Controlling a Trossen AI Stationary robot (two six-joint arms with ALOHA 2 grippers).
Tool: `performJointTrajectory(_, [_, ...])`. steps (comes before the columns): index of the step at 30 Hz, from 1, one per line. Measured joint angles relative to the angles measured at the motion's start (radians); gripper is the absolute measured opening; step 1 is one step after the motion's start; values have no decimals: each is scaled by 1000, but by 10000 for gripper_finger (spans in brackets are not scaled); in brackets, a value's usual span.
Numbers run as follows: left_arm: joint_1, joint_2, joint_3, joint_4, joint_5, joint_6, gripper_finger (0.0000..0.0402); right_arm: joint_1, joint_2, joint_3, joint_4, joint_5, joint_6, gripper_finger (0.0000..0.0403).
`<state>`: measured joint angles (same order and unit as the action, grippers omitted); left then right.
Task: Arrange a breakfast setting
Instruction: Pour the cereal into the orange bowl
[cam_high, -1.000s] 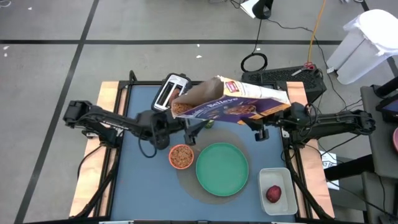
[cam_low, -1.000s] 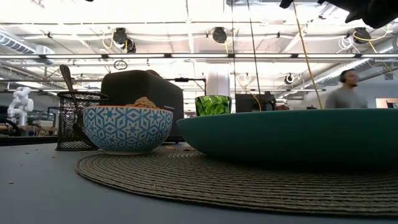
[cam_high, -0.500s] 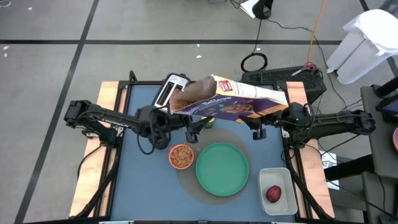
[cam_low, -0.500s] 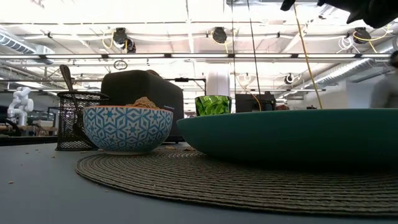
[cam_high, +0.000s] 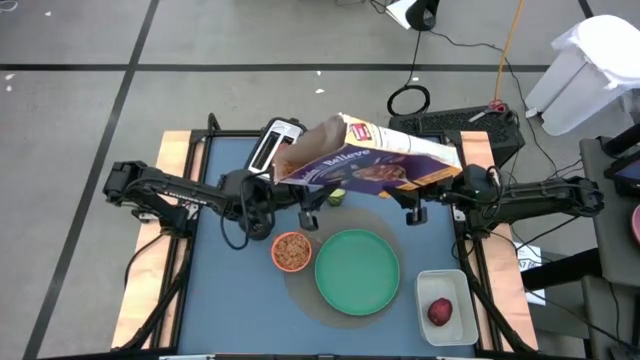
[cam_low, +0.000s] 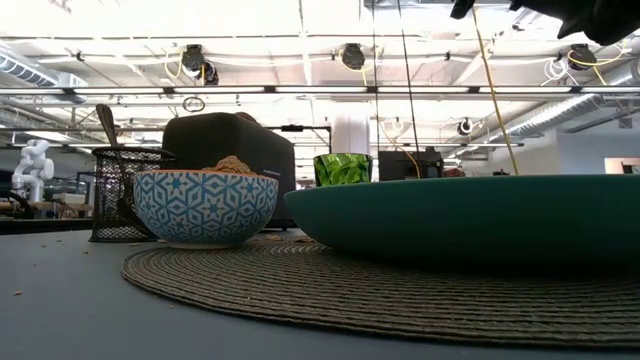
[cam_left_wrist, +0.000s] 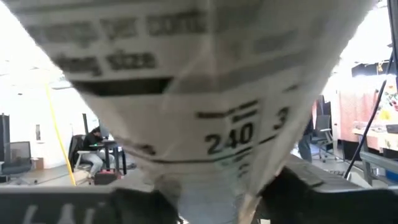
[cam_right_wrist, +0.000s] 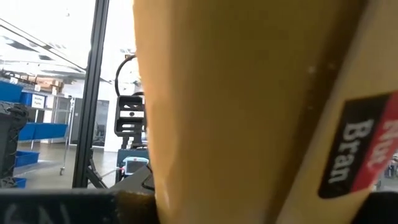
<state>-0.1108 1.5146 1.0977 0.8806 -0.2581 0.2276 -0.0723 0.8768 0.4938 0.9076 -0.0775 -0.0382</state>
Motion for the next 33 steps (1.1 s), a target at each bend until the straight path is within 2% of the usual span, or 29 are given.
performJointTrajectory(5, [0,0,0,-1,2,4,130,0,1,0,-7,0,2,180])
performJointTrajectory(11, [0,0,0,0,2,14,98,0,1,0,-10,-1,2,181])
performJointTrajectory(23, [0,0,0,2,-4,22,92,0,1,0,-22,-1,1,188])
performJointTrajectory(27, [0,0,0,4,-6,21,92,0,0,0,-38,0,-2,218])
performJointTrajectory(33, [0,0,0,7,-13,23,92,0,0,0,-58,0,-2,296])
